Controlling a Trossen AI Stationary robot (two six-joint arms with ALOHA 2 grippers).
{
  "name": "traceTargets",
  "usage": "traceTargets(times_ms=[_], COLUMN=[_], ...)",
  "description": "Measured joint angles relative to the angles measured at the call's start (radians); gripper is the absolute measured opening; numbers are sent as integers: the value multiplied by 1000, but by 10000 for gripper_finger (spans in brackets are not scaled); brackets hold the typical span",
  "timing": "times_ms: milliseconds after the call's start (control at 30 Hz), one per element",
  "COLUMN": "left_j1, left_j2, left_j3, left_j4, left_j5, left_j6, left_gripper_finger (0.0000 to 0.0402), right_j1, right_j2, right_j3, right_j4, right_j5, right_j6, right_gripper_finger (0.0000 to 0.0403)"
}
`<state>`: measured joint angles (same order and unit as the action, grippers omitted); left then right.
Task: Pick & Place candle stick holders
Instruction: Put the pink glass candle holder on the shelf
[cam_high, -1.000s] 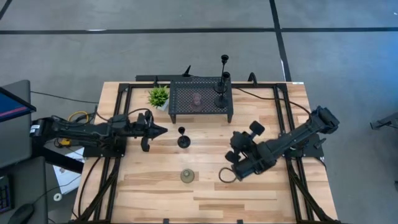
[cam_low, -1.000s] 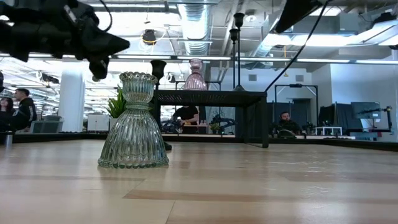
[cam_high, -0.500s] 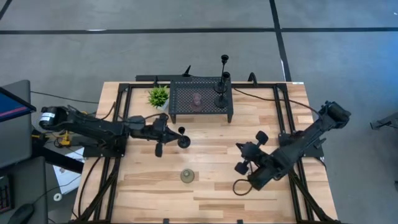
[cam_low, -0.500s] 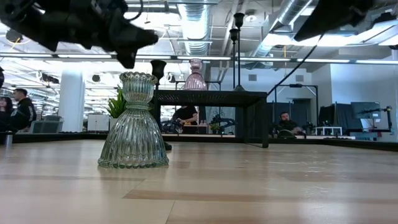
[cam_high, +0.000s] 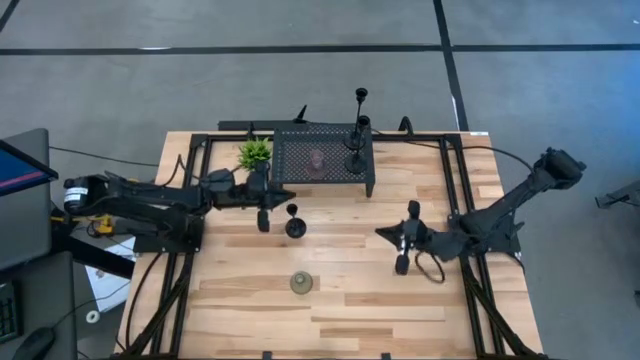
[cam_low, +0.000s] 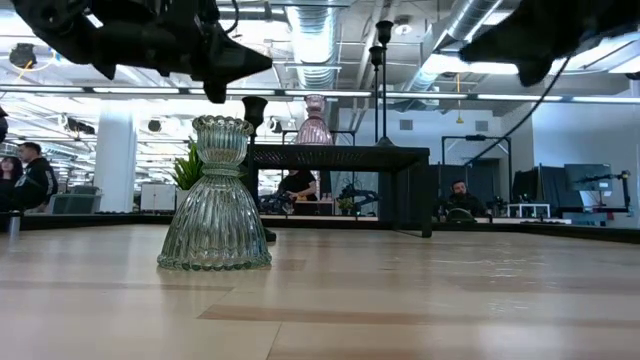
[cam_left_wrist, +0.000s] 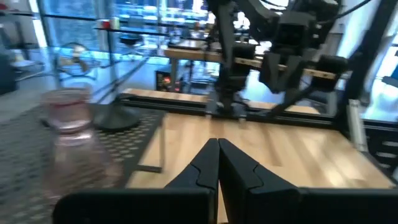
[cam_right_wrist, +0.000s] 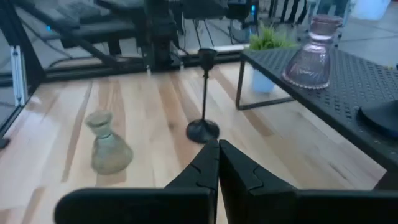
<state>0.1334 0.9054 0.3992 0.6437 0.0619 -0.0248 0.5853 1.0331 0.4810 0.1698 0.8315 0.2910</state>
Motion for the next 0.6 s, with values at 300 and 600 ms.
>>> traceTargets(times_ms=[300,600], left_j1=[136,174], left_j2=[9,155], left_j3=[0,51], left_j4=[6,13], left_j5=[133,134], left_j6=[62,96], left_gripper_finger=[5,5], right_j1=[-183,-369], right_j2=[-64,-80], right_j3=[-108,-108], right_j4=[101,102], right_j5=[-188,-383], right_j6=[-127,-160], right_gripper_finger=[0,0])
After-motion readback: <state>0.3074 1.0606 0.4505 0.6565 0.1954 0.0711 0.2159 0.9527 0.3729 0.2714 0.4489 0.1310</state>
